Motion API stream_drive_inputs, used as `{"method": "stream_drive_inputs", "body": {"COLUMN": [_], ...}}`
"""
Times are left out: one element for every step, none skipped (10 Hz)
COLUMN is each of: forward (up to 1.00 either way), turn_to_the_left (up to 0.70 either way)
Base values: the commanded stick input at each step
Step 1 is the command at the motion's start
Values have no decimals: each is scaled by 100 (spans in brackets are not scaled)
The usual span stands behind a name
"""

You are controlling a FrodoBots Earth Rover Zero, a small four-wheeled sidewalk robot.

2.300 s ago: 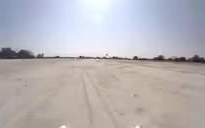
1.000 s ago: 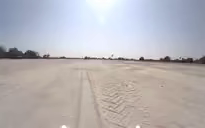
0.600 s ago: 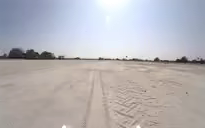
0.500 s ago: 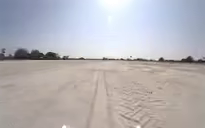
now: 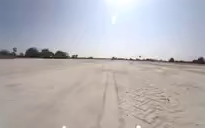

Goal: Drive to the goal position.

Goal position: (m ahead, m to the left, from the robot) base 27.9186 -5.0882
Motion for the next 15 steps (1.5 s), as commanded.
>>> {"method": "stream_drive_inputs", "body": {"forward": [70,70,70,70,70,70,70,70,70,70,70,70,70,70,70], "turn_to_the_left": [0,0,0,0,0,0,0,0,-4,-11,-18,-24,-31,-17,-13]}}
